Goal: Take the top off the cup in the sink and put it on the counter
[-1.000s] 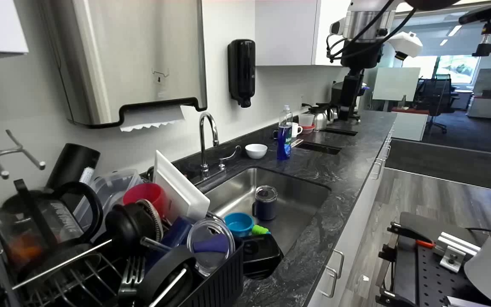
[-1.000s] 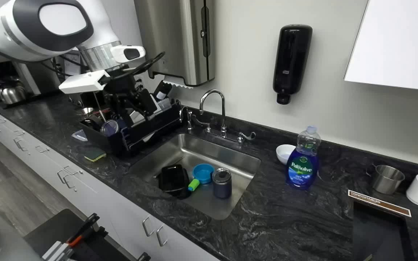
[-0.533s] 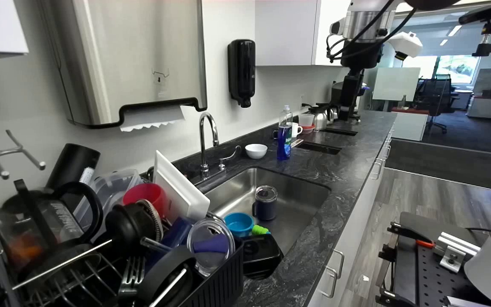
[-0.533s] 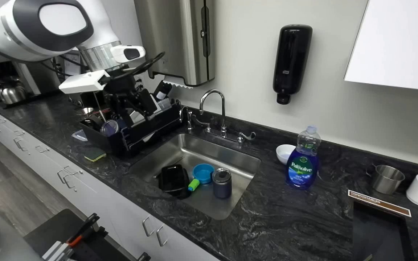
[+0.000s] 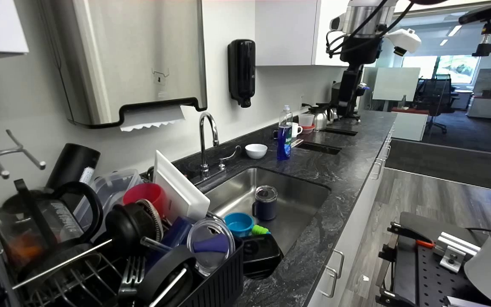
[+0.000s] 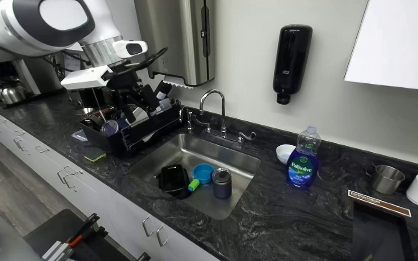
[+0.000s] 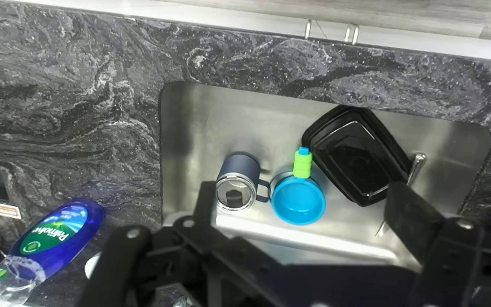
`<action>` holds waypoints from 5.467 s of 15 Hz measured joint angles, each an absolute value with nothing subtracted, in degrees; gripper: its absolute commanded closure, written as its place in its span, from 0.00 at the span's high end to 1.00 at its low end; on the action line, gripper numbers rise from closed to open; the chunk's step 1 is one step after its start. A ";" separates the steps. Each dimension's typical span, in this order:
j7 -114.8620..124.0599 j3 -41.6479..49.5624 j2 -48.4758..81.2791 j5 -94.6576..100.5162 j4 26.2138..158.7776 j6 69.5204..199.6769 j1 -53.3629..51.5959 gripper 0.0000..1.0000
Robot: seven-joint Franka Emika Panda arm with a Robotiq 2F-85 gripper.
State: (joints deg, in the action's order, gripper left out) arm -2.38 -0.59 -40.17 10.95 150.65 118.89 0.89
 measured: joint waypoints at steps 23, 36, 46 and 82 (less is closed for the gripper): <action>-31.10 10.60 8.40 -9.60 115.26 116.40 1.93 1.00; -30.94 7.64 16.61 -9.26 109.43 115.93 5.71 1.00; -30.93 4.64 28.75 -9.60 94.64 112.98 10.04 1.00; -16.12 1.14 65.40 -10.90 59.76 107.87 16.24 1.00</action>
State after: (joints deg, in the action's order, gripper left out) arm -16.12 1.14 65.40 -10.90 59.76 107.87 16.24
